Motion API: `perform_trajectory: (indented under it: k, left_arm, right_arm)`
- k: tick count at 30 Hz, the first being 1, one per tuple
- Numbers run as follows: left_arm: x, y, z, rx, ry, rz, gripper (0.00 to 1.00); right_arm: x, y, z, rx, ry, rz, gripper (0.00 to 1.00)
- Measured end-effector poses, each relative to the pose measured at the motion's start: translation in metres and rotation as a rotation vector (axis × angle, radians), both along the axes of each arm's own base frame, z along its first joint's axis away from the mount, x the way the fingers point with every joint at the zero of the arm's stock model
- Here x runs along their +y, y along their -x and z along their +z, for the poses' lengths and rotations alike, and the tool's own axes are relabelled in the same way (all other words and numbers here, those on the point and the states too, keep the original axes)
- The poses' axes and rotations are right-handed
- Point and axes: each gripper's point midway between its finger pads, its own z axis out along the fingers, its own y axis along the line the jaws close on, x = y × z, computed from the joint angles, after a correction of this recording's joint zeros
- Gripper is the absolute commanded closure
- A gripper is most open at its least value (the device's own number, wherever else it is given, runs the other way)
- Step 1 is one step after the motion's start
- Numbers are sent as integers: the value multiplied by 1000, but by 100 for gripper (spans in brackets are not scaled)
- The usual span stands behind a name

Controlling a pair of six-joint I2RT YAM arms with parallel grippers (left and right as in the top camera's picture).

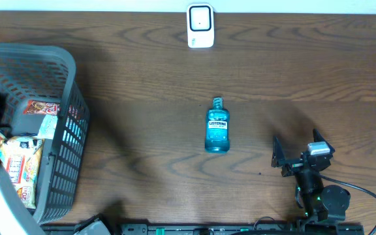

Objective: Scan the item barcode
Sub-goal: 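Grasp the small orange pack and place it left of the bottle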

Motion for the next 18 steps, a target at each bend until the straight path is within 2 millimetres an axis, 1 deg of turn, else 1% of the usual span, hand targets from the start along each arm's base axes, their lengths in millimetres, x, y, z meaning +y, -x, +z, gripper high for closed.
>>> perform_trajectory:
  k: [1, 2, 4, 5, 6, 7, 8, 9, 10, 11, 12, 13, 15, 17, 18]
  left_arm:
    - [-33, -4, 27, -101, -52, -131, 93]
    - [-46, -5, 36, -133, -67, -182, 93]
    - [-85, -5, 51, -189, -100, -340, 93]
    - [-119, -4, 60, -225, -131, -485, 93]
    - [-143, -4, 60, -228, -152, -591, 93]
    - [-172, -3, 59, -233, -171, -728, 92]
    - [-188, -4, 54, -224, -181, -802, 92]
    - [-203, -5, 48, -211, -190, -867, 93]
    - [-225, -6, 35, -186, -195, -964, 93]
    - [-238, -7, 26, -164, -188, -1019, 92]
    - [-258, -10, 6, -116, -185, -1101, 93]
    - [-267, -14, -6, -83, -179, -1134, 93]
    - [-294, -25, -44, 20, -164, -1222, 92]
    - [-316, -31, -81, 124, -145, -1290, 93]
    - [-329, -34, -110, 213, -137, -1325, 93]
  right_arm:
    - [0, 0, 0, 0, 0, 1, 1]
    - [0, 0, 0, 0, 0, 0, 1]
    - [0, 0, 0, 0, 0, 1, 1]
    - [0, 0, 0, 0, 0, 0, 1]
    - [0, 0, 0, 0, 0, 0, 1]
    - [0, 0, 0, 0, 0, 0, 1]
    - [0, 0, 0, 0, 0, 1, 1]
    - [0, 0, 0, 0, 0, 0, 1]
    - [0, 0, 0, 0, 0, 1, 1]
    - [0, 0, 0, 0, 0, 0, 1]
    - [0, 0, 0, 0, 0, 0, 1]
    - [0, 0, 0, 0, 0, 1, 1]
    - [0, 0, 0, 0, 0, 1, 1]
    - [0, 0, 0, 0, 0, 0, 1]
    - [0, 0, 0, 0, 0, 1, 1]
